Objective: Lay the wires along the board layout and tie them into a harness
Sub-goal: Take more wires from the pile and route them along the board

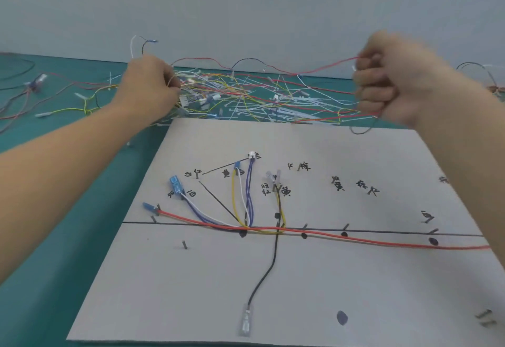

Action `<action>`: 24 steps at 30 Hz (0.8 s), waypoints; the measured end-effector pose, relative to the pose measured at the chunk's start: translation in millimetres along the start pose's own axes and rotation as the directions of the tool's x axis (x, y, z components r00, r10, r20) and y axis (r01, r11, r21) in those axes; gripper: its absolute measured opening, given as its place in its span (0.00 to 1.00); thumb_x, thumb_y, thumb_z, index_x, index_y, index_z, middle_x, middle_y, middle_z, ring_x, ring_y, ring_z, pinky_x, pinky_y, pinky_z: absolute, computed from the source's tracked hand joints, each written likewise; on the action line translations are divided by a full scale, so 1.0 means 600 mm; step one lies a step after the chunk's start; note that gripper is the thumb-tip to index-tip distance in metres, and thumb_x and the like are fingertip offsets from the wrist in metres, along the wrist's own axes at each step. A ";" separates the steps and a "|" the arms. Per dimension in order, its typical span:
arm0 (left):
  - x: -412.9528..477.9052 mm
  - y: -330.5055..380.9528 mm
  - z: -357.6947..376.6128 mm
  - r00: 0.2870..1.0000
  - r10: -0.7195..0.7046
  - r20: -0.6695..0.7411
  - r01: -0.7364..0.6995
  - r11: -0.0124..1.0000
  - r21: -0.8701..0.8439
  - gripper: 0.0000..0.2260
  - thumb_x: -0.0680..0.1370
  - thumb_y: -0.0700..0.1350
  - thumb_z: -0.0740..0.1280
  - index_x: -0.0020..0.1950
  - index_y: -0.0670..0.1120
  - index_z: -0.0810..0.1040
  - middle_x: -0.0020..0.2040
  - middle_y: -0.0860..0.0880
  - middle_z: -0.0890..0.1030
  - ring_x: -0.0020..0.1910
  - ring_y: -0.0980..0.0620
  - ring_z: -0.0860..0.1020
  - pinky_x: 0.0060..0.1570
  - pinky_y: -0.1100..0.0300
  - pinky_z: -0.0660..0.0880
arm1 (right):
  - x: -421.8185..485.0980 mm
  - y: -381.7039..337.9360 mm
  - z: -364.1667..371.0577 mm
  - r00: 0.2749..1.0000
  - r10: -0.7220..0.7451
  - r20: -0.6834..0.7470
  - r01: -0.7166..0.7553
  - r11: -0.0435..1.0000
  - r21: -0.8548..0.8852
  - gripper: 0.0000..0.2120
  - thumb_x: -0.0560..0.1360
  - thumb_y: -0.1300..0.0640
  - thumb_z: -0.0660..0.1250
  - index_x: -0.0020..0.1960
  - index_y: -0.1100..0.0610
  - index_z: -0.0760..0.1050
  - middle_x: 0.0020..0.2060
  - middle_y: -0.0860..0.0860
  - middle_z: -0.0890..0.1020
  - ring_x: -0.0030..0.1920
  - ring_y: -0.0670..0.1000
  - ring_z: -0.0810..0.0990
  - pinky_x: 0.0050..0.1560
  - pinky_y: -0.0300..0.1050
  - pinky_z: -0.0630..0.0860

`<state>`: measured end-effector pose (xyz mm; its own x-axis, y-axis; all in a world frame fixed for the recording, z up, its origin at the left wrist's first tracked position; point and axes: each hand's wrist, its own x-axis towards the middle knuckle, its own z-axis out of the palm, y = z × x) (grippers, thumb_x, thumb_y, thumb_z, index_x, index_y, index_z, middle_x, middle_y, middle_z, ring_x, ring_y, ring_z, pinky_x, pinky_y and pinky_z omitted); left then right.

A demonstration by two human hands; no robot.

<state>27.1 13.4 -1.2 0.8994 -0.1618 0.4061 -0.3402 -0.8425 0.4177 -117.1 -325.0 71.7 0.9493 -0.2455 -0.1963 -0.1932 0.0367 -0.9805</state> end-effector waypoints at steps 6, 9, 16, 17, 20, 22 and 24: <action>-0.005 -0.021 -0.002 0.993 -0.114 -0.023 0.115 0.992 0.048 0.05 0.75 0.36 0.70 0.47 0.40 0.86 0.44 0.37 0.84 0.47 0.37 0.82 0.51 0.47 0.80 | -0.001 0.004 -0.089 0.966 -0.064 -0.251 0.087 0.993 0.083 0.17 0.80 0.58 0.64 0.35 0.49 0.63 0.22 0.45 0.62 0.21 0.44 0.62 0.27 0.37 0.62; -0.009 -0.012 -0.006 0.990 -0.141 0.010 0.140 0.987 0.073 0.03 0.76 0.40 0.71 0.47 0.43 0.85 0.46 0.38 0.84 0.49 0.36 0.81 0.53 0.44 0.80 | 0.000 0.018 -0.091 0.977 -0.039 -0.212 0.101 0.951 0.292 0.11 0.81 0.59 0.64 0.40 0.54 0.70 0.31 0.48 0.78 0.32 0.46 0.83 0.37 0.40 0.80; -0.022 0.064 0.006 0.996 0.055 -0.072 -0.038 0.976 0.214 0.18 0.75 0.48 0.73 0.64 0.52 0.78 0.63 0.42 0.75 0.64 0.37 0.71 0.62 0.43 0.68 | 0.001 0.033 -0.039 0.983 -0.010 -0.182 0.094 0.882 0.462 0.12 0.82 0.54 0.66 0.41 0.54 0.70 0.27 0.49 0.76 0.35 0.49 0.86 0.37 0.45 0.83; -0.026 0.077 0.008 0.993 0.100 -0.067 -0.085 0.977 0.198 0.18 0.75 0.47 0.73 0.64 0.53 0.78 0.63 0.43 0.73 0.65 0.38 0.69 0.62 0.44 0.66 | 0.002 0.033 -0.032 0.982 -0.003 -0.191 0.091 0.888 0.451 0.12 0.82 0.54 0.67 0.41 0.54 0.70 0.26 0.49 0.75 0.32 0.48 0.85 0.36 0.44 0.83; -0.030 0.107 0.013 0.976 0.207 0.073 -0.215 0.969 0.122 0.14 0.75 0.46 0.72 0.60 0.58 0.81 0.60 0.49 0.76 0.63 0.43 0.70 0.61 0.47 0.62 | 0.007 0.032 -0.019 0.976 0.014 -0.217 0.077 0.911 0.405 0.15 0.82 0.53 0.67 0.38 0.53 0.67 0.24 0.48 0.72 0.25 0.47 0.78 0.33 0.42 0.81; -0.031 0.118 0.014 0.948 0.208 0.239 -0.219 0.976 0.020 0.12 0.75 0.51 0.73 0.58 0.58 0.83 0.58 0.53 0.79 0.57 0.49 0.73 0.66 0.48 0.65 | 0.010 0.031 -0.014 0.974 0.018 -0.224 0.074 0.915 0.396 0.16 0.81 0.53 0.67 0.38 0.52 0.66 0.23 0.47 0.68 0.21 0.46 0.69 0.29 0.38 0.76; -0.030 0.119 0.017 0.919 0.173 0.353 -0.184 0.983 -0.004 0.13 0.75 0.52 0.73 0.60 0.58 0.83 0.59 0.55 0.81 0.53 0.51 0.75 0.68 0.45 0.70 | 0.013 0.033 -0.010 0.969 -0.015 -0.245 0.093 0.946 0.311 0.14 0.80 0.54 0.68 0.39 0.50 0.65 0.22 0.46 0.66 0.21 0.46 0.62 0.24 0.36 0.68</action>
<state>-10.6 -49.1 13.3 0.8649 -0.4762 0.1590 -0.5008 -0.7962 0.3394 -115.3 -332.2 51.1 0.8624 -0.4758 -0.1730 -0.0174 0.3136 -0.9494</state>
